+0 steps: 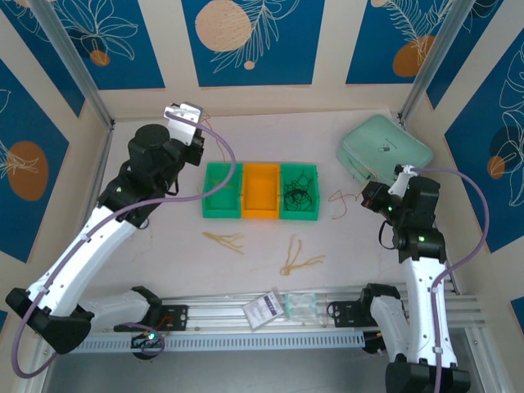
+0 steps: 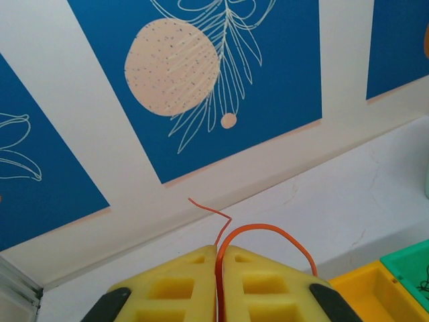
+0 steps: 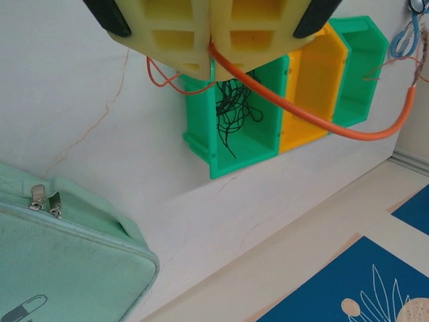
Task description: Untangle the cables
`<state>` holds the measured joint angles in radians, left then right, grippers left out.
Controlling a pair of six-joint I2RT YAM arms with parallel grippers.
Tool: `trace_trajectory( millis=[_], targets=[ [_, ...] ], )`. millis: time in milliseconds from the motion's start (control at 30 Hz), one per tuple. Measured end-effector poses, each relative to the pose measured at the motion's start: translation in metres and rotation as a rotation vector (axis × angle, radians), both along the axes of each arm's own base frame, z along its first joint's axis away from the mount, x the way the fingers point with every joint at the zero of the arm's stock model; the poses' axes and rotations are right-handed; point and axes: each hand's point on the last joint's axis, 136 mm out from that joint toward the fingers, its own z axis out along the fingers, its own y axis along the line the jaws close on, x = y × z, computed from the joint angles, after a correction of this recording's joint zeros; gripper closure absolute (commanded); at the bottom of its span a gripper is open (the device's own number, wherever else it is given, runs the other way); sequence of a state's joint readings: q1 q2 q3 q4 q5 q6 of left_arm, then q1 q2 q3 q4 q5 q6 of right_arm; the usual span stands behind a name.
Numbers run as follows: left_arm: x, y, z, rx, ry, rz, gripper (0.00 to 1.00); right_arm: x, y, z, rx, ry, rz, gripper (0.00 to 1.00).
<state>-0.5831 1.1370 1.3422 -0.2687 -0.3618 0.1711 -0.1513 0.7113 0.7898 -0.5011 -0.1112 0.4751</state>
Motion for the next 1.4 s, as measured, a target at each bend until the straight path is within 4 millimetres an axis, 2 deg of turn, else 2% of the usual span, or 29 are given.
trace_trajectory(
  millis=[400,567,833,1100,1267,1400],
  targets=[
    [0.001,0.001,0.001,0.006,-0.008,0.002,0.9,0.003,0.008,-0.001,-0.001,0.0,0.029,1.0],
    [0.01,-0.001,-0.009,0.009,0.001,0.006,0.9,0.003,0.008,-0.001,-0.004,0.001,0.026,1.0],
    [0.028,-0.011,-0.052,0.034,0.085,0.003,0.9,0.003,0.008,-0.002,-0.01,0.005,0.022,1.0],
    [0.039,-0.017,-0.075,0.031,0.133,-0.004,0.9,0.003,0.007,-0.005,-0.015,0.01,0.017,1.0],
    [0.039,-0.023,-0.094,0.003,0.197,-0.032,0.9,0.003,0.007,-0.008,-0.015,0.017,0.02,1.0],
    [0.032,-0.031,-0.121,-0.034,0.321,-0.075,0.9,0.002,0.01,-0.009,-0.014,0.021,0.03,1.0]
  ],
)
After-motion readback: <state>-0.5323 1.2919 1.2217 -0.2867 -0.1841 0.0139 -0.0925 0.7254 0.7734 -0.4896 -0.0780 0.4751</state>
